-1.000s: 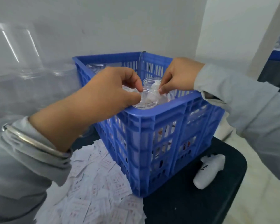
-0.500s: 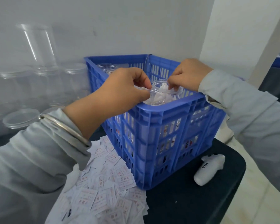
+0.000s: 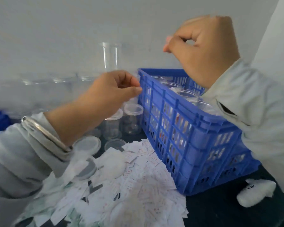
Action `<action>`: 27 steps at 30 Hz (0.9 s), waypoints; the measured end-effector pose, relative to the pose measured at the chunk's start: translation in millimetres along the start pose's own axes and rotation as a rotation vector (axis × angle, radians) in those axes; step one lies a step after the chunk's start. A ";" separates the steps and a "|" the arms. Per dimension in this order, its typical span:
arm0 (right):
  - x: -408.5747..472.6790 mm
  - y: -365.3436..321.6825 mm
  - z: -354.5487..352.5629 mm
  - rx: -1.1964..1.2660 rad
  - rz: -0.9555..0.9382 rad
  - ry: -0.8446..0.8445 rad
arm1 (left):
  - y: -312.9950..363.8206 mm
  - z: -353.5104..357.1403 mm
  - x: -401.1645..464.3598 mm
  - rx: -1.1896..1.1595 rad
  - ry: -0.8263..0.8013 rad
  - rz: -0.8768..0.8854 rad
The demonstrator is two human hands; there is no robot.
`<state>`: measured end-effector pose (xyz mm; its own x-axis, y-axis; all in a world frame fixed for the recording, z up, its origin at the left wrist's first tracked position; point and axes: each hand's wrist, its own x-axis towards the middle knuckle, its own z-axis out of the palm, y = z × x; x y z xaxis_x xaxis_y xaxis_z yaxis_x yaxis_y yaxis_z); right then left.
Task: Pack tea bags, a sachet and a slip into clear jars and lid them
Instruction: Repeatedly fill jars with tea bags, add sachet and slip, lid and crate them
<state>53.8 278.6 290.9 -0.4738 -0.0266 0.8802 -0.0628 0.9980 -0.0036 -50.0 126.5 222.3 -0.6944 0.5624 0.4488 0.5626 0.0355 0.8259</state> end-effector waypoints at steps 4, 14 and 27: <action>11.4 -47.0 39.5 0.139 0.018 0.040 | -32.4 -76.1 -38.0 0.109 0.093 -0.142; -20.7 -128.6 197.5 0.312 0.201 -0.578 | -113.0 -187.8 -138.6 0.123 0.407 -0.519; -52.3 -116.9 334.0 -0.221 0.405 -0.952 | -157.3 -175.9 -150.7 0.219 0.386 -0.630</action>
<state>-207.5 144.2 86.8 -0.9228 0.3729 0.0971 0.3705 0.9278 -0.0430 -112.7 -109.2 84.7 -0.9978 0.0557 0.0367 0.0575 0.4386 0.8969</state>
